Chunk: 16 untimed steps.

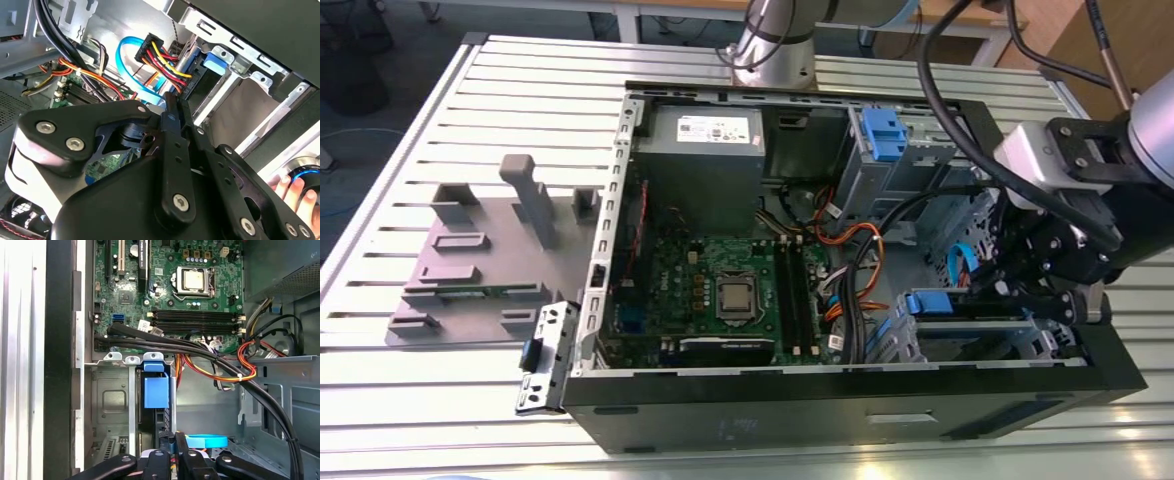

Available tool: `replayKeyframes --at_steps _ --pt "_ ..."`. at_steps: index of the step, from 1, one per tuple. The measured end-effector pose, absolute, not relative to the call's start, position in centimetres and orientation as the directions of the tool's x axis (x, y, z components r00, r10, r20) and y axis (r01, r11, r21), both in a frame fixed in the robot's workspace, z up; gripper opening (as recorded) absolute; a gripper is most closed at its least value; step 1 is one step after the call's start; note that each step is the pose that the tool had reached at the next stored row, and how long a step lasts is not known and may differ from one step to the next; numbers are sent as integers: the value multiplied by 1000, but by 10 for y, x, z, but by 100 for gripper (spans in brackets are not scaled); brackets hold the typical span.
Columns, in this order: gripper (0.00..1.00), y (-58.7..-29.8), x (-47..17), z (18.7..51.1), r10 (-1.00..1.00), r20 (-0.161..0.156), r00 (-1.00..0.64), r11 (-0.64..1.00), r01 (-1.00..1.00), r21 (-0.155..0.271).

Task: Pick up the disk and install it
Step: 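Insert the second disk wire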

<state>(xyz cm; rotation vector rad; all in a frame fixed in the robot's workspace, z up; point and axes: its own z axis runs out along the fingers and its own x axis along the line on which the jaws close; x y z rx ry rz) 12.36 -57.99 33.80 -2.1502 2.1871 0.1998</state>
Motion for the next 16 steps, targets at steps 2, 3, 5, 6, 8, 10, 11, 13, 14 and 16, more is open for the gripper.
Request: replayKeyframes --at_steps 2,3,5,6,8,10,11,13,14,16 --pt "16 -581 124 338 -990 -139 -20 14 -999 45" --pt "16 -581 124 338 -990 -139 -20 14 -999 45" --pt "16 -583 124 338 -990 -139 -20 14 -999 45" --pt "16 -583 124 338 -990 -139 -20 14 -999 45" --pt "16 -584 124 338 -990 -139 -20 14 -999 45" --pt "16 -585 124 337 -990 -139 -20 14 -999 45" --pt "16 -585 124 337 -990 -139 -20 14 -999 45" --pt "16 -585 124 337 -990 -139 -20 14 -999 45" --pt "16 -585 124 336 -990 -139 -20 14 -999 45" --pt "16 -585 124 336 -990 -139 -20 14 -999 45"
